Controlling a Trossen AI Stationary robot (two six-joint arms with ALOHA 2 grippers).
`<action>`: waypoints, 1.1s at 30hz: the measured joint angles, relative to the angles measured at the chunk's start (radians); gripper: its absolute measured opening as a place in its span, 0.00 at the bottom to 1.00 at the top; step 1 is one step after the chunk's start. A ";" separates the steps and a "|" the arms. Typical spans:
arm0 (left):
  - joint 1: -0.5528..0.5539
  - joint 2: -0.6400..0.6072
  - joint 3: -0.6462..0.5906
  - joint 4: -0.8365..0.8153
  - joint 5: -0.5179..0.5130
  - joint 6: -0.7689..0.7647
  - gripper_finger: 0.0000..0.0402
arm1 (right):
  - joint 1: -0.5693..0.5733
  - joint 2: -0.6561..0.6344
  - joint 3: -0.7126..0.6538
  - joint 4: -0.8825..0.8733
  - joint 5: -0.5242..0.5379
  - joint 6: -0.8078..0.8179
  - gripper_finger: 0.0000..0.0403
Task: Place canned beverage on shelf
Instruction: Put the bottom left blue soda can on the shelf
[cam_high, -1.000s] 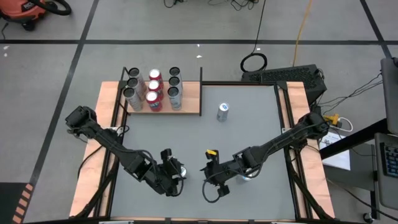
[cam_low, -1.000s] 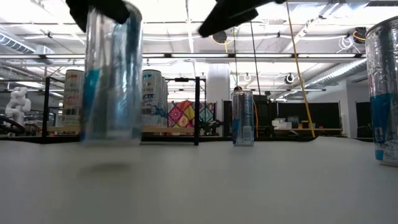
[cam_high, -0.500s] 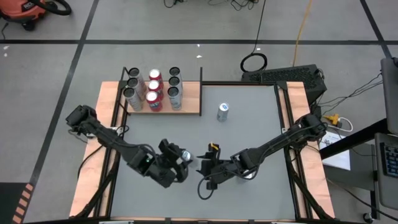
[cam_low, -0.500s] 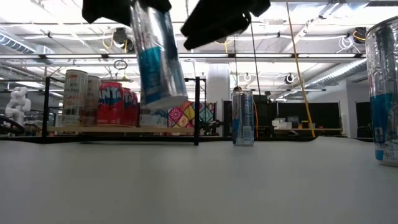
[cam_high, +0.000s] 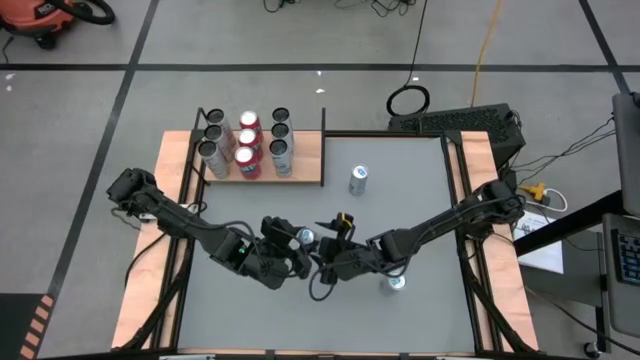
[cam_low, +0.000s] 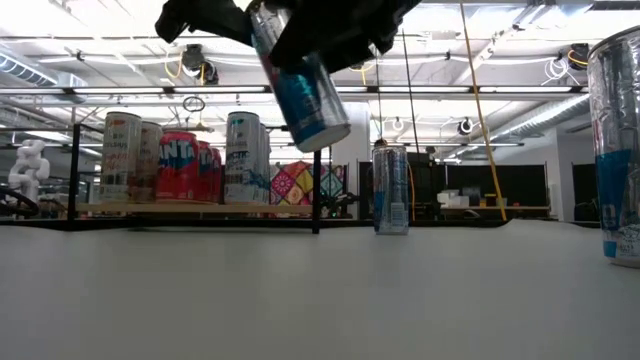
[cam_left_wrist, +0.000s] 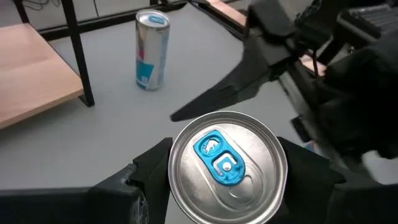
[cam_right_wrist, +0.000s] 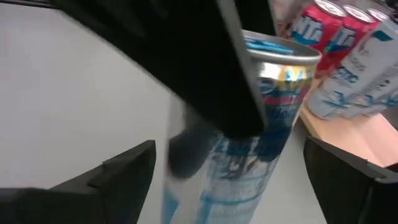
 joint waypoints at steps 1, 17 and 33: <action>0.002 0.000 0.000 0.005 -0.004 0.000 0.58 | -0.008 0.001 0.000 0.000 0.000 0.000 0.84; 0.012 -0.001 0.000 0.010 -0.025 0.054 0.63 | -0.047 0.014 0.000 0.001 -0.025 -0.059 0.47; -0.077 -0.085 0.002 -0.047 -0.014 0.284 0.84 | -0.049 -0.024 -0.002 -0.097 -0.165 -0.098 0.43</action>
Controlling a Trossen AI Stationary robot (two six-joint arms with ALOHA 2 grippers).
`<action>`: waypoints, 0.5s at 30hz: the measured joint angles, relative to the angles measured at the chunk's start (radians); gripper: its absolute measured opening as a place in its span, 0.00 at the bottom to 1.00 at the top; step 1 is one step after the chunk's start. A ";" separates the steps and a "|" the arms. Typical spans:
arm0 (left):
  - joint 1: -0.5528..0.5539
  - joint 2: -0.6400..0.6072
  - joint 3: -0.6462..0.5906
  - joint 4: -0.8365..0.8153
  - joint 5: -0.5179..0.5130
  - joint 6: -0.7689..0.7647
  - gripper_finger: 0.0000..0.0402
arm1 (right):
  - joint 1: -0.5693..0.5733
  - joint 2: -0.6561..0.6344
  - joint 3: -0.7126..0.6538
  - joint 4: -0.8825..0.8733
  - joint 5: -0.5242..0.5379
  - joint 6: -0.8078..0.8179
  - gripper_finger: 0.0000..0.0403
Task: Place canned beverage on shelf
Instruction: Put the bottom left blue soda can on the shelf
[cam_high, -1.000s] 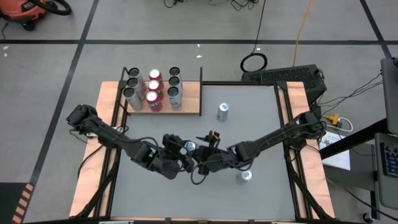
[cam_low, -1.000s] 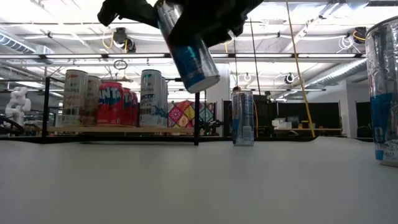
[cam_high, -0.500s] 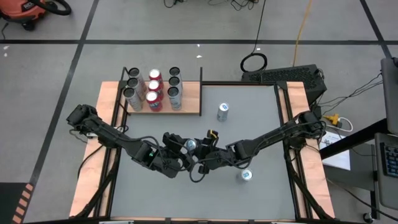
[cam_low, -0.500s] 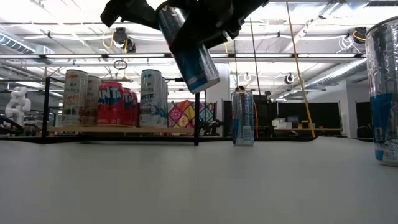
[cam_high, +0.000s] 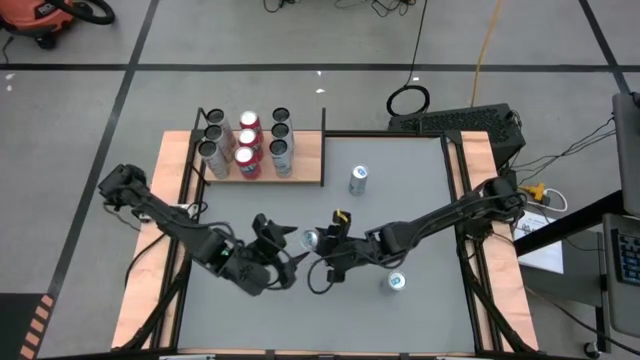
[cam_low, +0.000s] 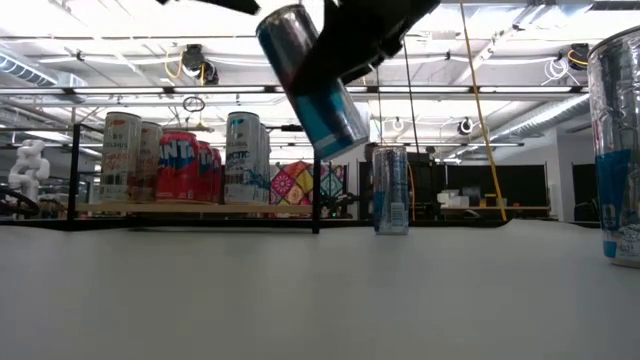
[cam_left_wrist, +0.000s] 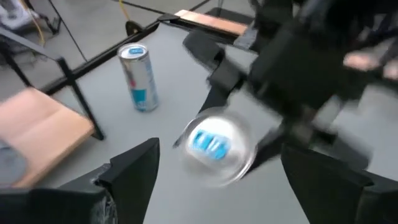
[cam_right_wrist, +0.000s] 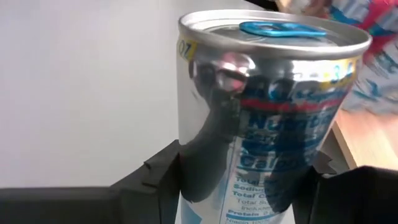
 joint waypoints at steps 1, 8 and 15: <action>-0.016 -0.011 0.000 -0.034 -0.012 0.005 0.84 | -0.001 -0.010 0.000 -0.004 -0.019 -0.017 0.43; -0.100 -0.020 -0.001 -0.155 -0.066 0.005 0.84 | -0.025 -0.101 0.000 -0.049 -0.244 -0.159 0.43; -0.137 0.052 -0.002 -0.083 -0.067 -0.021 0.84 | -0.050 -0.128 -0.117 0.201 -0.403 -0.108 0.43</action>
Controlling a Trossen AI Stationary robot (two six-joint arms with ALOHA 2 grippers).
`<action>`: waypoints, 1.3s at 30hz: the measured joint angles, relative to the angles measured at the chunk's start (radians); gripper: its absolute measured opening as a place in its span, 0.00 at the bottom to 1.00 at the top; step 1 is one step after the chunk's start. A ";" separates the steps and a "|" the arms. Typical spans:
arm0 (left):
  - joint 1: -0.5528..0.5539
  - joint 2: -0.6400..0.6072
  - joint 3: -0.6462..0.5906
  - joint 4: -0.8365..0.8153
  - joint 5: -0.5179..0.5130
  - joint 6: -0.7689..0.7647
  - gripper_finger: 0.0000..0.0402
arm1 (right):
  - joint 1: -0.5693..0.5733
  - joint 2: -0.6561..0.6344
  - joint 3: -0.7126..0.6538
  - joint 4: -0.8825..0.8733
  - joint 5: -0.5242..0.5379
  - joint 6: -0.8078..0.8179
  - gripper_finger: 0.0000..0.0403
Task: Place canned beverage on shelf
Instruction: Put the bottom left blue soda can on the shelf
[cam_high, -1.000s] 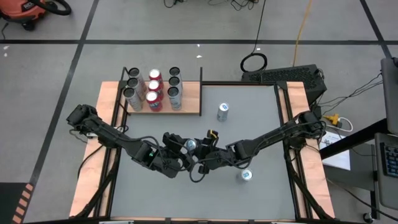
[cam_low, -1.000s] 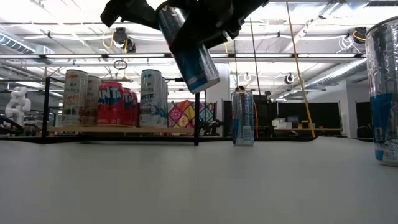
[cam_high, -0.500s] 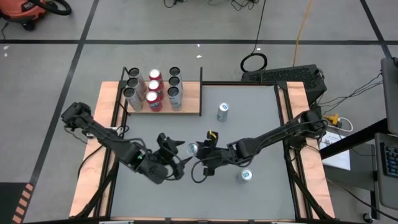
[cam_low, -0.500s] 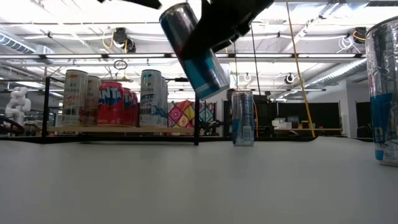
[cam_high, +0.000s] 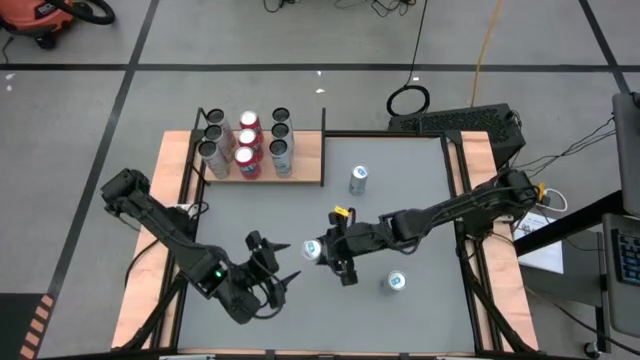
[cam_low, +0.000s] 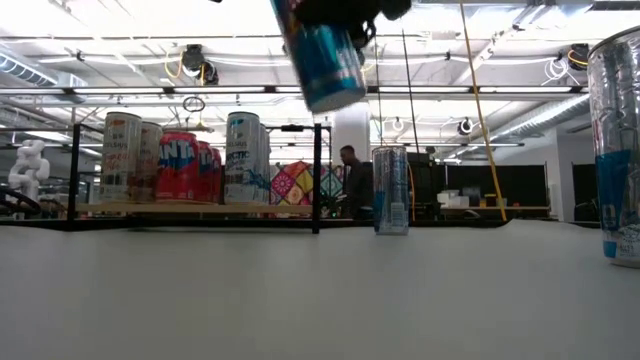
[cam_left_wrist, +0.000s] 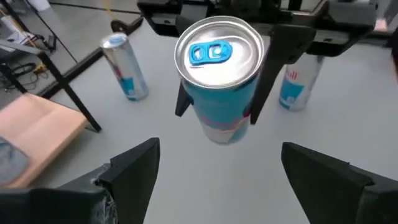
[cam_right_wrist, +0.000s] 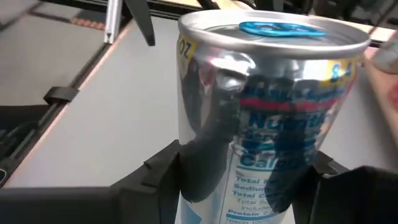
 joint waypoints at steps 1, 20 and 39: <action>-0.002 0.017 0.000 0.006 0.000 -0.005 0.84 | 0.001 0.001 -0.033 0.059 -0.005 0.008 0.43; 0.021 0.187 -0.001 0.096 -0.377 -0.212 0.84 | -0.088 0.002 -0.148 0.513 -0.009 0.075 0.43; 0.120 0.266 -0.001 0.127 -0.465 -0.212 0.84 | -0.120 0.001 -0.147 0.634 -0.015 0.050 0.43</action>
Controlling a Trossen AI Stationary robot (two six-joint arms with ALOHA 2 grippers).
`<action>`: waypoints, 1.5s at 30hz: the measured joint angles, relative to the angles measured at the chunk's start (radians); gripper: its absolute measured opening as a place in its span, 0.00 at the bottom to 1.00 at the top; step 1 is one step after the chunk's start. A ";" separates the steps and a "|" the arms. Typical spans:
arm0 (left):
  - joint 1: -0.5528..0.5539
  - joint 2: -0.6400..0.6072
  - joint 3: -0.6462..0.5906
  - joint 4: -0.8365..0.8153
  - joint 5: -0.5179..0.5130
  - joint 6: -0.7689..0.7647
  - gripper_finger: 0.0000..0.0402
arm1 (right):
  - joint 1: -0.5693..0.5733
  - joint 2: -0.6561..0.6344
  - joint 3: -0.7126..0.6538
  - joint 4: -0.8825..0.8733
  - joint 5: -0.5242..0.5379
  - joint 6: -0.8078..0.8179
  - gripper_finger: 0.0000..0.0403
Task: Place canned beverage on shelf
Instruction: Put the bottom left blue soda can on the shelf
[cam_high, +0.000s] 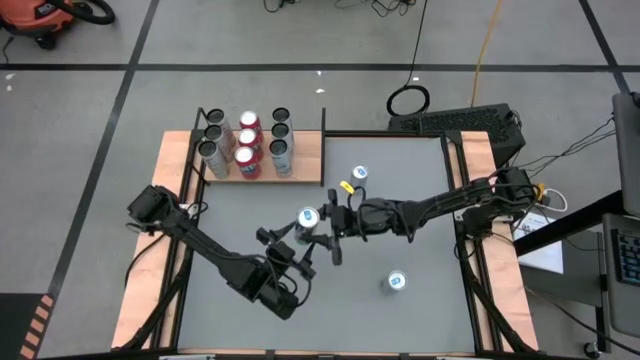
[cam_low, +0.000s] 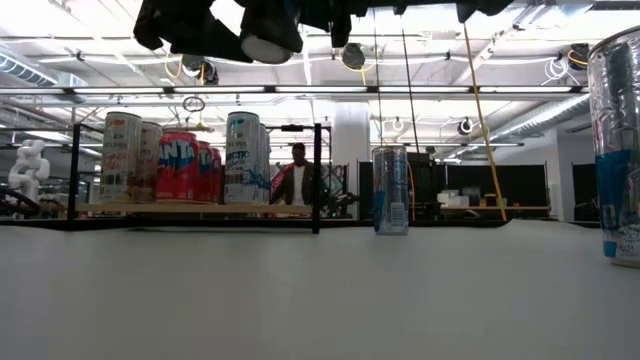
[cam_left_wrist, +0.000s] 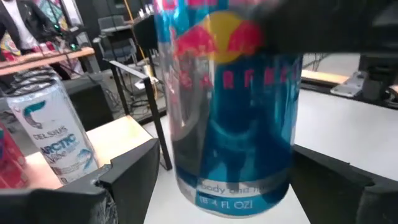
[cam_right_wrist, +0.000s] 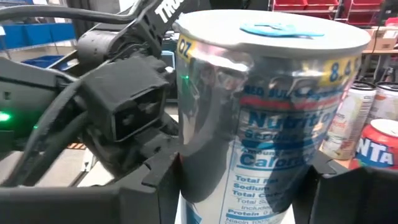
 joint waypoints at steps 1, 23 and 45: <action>0.000 0.002 0.000 0.003 -0.014 0.000 0.84 | 0.000 0.000 0.000 -0.004 0.000 -0.004 0.43; 0.005 0.003 0.000 0.025 0.017 0.000 0.58 | 0.000 -0.001 0.001 -0.028 0.001 -0.011 0.44; 0.004 0.046 0.000 0.049 -0.015 0.000 0.57 | -0.002 -0.194 0.007 -0.397 0.006 0.029 0.70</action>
